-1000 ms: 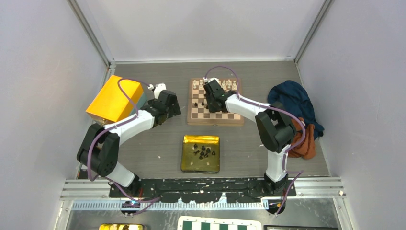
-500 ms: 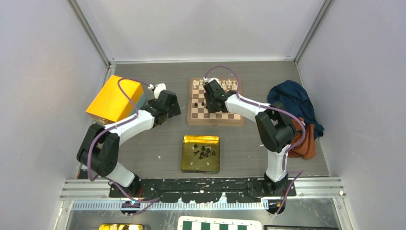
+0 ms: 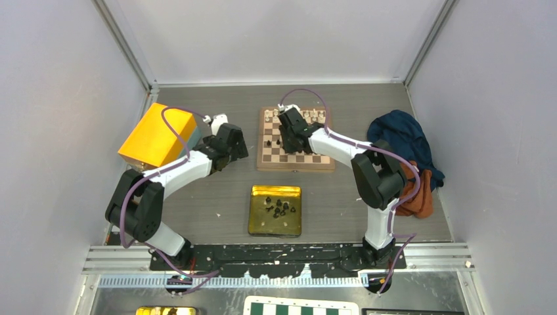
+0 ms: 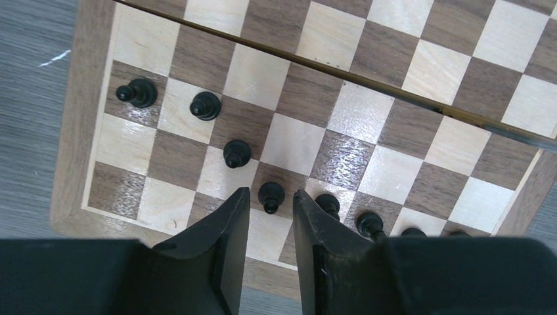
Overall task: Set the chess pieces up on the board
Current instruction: Place the chess piece on the chessboard, then pick up the chess piece from the chessboard.
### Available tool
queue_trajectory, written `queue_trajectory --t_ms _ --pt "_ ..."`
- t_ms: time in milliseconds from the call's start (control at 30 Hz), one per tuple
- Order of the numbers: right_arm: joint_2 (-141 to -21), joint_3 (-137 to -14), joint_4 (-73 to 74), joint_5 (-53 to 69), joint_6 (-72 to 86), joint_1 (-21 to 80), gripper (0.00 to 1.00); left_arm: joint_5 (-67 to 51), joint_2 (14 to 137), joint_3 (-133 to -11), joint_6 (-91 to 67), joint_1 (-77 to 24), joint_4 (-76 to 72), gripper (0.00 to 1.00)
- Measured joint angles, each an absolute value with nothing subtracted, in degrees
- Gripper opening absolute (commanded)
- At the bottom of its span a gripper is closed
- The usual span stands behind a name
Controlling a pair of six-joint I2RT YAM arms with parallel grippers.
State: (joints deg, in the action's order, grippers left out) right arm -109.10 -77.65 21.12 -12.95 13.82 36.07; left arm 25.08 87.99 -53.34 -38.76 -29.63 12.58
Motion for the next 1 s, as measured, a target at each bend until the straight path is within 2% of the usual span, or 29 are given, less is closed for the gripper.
queue_trajectory --t_ms 1000 --pt "-112.09 -84.03 22.02 -12.27 13.17 36.82 0.37 25.10 87.99 -53.34 -38.74 -29.63 12.60 0.82"
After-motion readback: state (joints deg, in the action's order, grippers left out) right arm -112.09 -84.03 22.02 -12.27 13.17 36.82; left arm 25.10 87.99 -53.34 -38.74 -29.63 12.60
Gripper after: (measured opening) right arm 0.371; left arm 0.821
